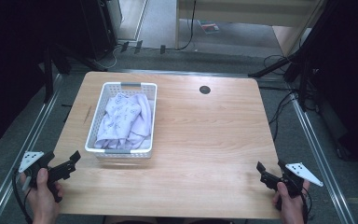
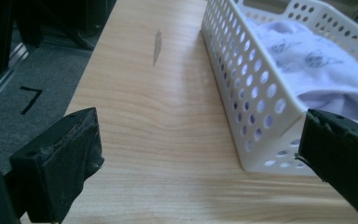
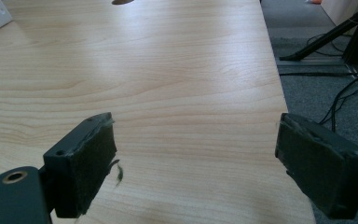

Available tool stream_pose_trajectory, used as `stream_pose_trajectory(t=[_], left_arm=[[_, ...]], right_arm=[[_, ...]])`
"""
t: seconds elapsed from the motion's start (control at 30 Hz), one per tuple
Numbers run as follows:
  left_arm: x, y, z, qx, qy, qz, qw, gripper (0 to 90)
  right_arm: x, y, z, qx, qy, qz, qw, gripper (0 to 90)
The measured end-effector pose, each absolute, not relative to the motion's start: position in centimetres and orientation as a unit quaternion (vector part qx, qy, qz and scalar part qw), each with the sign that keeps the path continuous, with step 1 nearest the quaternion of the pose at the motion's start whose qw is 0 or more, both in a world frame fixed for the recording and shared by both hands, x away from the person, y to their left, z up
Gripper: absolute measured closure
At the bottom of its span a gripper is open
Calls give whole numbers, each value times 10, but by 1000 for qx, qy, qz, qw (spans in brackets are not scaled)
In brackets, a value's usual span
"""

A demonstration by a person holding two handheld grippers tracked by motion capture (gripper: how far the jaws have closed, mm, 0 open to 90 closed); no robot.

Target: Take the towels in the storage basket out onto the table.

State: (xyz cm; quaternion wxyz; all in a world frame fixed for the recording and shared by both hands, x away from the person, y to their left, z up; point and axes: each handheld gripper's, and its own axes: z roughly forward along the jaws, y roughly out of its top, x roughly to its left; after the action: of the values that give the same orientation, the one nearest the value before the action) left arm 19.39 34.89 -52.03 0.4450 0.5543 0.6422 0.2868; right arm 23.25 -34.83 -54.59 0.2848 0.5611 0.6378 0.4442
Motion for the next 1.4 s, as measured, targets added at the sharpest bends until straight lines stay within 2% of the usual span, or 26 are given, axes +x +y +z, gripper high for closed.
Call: stream_pose_trajectory(t=[0.27, 0.7, 1.07, 1.4], left_arm=[[195, 342, -493, 557, 633, 288, 454, 0], [240, 307, -449, 599, 612, 263, 444, 0], [275, 284, -441, 618, 605, 247, 438, 0], [311, 269, -438, 659, 613, 210, 383, 0]], right_arm=[[232, -349, -546, 565, 634, 445, 284, 125], [232, -349, -546, 566, 633, 446, 283, 126], [233, -350, -546, 563, 635, 452, 274, 127], [232, -350, -546, 562, 637, 452, 273, 127]])
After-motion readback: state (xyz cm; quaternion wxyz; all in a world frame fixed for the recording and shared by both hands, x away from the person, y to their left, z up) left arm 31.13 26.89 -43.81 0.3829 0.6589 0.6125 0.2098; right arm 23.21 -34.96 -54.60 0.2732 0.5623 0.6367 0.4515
